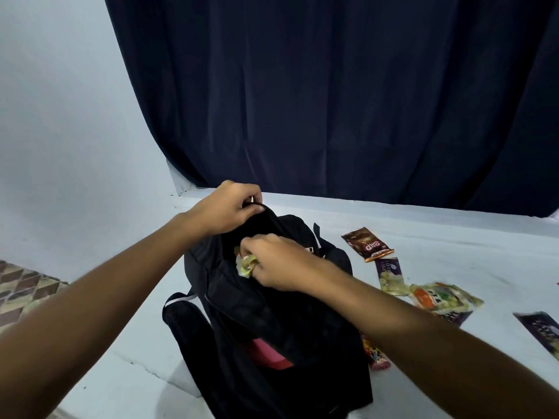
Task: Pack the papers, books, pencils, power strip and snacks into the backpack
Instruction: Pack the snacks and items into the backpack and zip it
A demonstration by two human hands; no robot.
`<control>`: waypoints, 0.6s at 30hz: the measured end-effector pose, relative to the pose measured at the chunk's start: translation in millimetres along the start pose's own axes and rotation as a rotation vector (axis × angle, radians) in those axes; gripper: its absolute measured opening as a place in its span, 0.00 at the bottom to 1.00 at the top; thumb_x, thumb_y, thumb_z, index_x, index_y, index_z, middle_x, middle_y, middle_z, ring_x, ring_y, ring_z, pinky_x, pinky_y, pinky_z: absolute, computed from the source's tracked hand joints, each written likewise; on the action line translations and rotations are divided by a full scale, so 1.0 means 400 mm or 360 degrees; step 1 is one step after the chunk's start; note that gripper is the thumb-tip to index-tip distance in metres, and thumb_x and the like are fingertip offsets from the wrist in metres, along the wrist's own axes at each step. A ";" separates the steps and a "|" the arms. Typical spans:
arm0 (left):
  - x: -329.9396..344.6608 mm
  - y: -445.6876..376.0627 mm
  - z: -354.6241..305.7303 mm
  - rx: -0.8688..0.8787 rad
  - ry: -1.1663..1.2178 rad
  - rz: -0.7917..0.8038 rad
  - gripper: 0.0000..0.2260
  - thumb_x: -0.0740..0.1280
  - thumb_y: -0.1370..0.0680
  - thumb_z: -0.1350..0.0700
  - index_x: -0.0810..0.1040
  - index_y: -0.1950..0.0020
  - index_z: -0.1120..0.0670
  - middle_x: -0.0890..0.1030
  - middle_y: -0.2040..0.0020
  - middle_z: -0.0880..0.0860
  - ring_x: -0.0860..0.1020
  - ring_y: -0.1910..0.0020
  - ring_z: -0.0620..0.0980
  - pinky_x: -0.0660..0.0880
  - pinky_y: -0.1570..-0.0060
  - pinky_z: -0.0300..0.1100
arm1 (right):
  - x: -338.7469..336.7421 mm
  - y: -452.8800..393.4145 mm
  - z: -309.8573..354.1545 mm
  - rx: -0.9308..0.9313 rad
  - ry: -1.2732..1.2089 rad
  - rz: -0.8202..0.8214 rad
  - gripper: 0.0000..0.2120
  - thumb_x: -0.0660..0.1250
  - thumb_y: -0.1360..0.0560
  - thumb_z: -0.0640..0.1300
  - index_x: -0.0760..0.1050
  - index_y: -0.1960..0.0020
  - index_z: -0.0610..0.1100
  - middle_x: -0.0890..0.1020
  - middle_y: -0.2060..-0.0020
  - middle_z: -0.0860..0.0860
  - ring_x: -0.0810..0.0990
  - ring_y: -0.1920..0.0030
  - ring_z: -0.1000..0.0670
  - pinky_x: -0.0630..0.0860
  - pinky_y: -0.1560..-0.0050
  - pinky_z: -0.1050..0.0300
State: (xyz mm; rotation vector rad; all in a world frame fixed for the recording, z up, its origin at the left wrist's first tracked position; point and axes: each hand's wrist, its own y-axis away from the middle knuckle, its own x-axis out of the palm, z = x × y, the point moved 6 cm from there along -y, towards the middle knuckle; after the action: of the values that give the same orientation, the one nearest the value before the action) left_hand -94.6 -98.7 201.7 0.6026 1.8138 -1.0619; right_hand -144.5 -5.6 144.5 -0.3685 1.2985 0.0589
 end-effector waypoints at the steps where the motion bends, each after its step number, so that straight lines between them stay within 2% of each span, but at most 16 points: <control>1: -0.006 -0.001 -0.002 0.0032 -0.0019 -0.0017 0.04 0.70 0.24 0.57 0.78 0.57 0.56 0.75 0.70 0.47 0.73 0.69 0.44 0.67 0.65 0.38 | 0.014 -0.023 0.001 -0.0003 0.0205 -0.0030 0.13 0.64 0.27 0.39 0.74 0.43 0.43 0.77 0.46 0.44 0.75 0.45 0.42 0.71 0.53 0.51; 3: -0.014 -0.003 -0.005 0.0091 -0.0063 -0.0040 0.04 0.70 0.24 0.58 0.78 0.56 0.57 0.78 0.67 0.51 0.74 0.67 0.49 0.69 0.64 0.41 | 0.046 -0.065 -0.013 0.0075 0.0567 0.0002 0.15 0.66 0.26 0.42 0.76 0.41 0.41 0.77 0.43 0.42 0.74 0.41 0.41 0.72 0.48 0.51; 5: -0.021 -0.006 -0.006 0.0144 -0.0101 -0.0052 0.04 0.70 0.24 0.58 0.79 0.55 0.57 0.80 0.64 0.52 0.75 0.65 0.50 0.71 0.62 0.42 | 0.088 -0.098 -0.044 0.0275 0.0753 0.0192 0.16 0.61 0.22 0.45 0.75 0.37 0.41 0.74 0.37 0.39 0.70 0.36 0.38 0.69 0.39 0.49; 8: -0.039 -0.015 0.004 0.0175 -0.0147 -0.0109 0.04 0.70 0.24 0.58 0.80 0.55 0.58 0.81 0.62 0.52 0.77 0.62 0.50 0.73 0.60 0.43 | 0.142 -0.125 -0.081 0.0455 0.0848 0.0616 0.20 0.49 0.17 0.46 0.66 0.28 0.43 0.60 0.26 0.36 0.54 0.26 0.35 0.54 0.27 0.44; 10: -0.054 -0.028 0.017 0.0178 -0.0200 -0.0176 0.04 0.69 0.24 0.57 0.79 0.55 0.57 0.82 0.61 0.51 0.78 0.61 0.51 0.75 0.59 0.48 | 0.142 -0.140 -0.097 0.0502 0.0827 0.0716 0.22 0.46 0.17 0.49 0.62 0.25 0.44 0.52 0.24 0.38 0.48 0.24 0.36 0.50 0.26 0.45; 13: -0.072 -0.048 0.029 0.0158 -0.0237 -0.0290 0.06 0.67 0.24 0.54 0.79 0.57 0.57 0.82 0.62 0.52 0.79 0.62 0.54 0.77 0.59 0.51 | 0.100 -0.148 -0.095 0.0434 0.0831 0.0613 0.21 0.48 0.17 0.50 0.67 0.28 0.47 0.57 0.26 0.41 0.54 0.27 0.40 0.57 0.30 0.48; 15: -0.070 -0.057 0.029 0.0160 -0.0234 -0.0300 0.05 0.68 0.24 0.55 0.79 0.57 0.57 0.82 0.62 0.52 0.79 0.62 0.54 0.77 0.60 0.51 | 0.077 -0.136 -0.084 0.0356 0.0731 0.0585 0.20 0.50 0.18 0.48 0.70 0.30 0.44 0.63 0.30 0.41 0.61 0.30 0.40 0.63 0.34 0.47; 16: -0.066 -0.061 0.030 0.0164 -0.0231 -0.0298 0.04 0.69 0.24 0.56 0.79 0.57 0.57 0.82 0.62 0.52 0.79 0.62 0.54 0.77 0.60 0.50 | 0.063 -0.132 -0.078 0.0288 0.0590 0.0526 0.18 0.53 0.18 0.47 0.71 0.32 0.43 0.67 0.33 0.40 0.65 0.33 0.39 0.66 0.37 0.47; 18: -0.067 -0.064 0.039 0.0152 -0.0214 -0.0310 0.03 0.70 0.25 0.58 0.79 0.57 0.57 0.81 0.64 0.51 0.79 0.64 0.53 0.75 0.61 0.46 | 0.009 -0.121 -0.059 0.0118 0.0022 0.0330 0.14 0.61 0.24 0.41 0.76 0.40 0.42 0.75 0.40 0.42 0.75 0.41 0.42 0.74 0.44 0.51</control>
State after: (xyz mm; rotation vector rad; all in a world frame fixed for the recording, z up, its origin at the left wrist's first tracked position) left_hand -94.4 -124.2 232.9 0.4058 1.7374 -1.2945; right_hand -153.3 -58.7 147.3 -0.1702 1.3452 0.1825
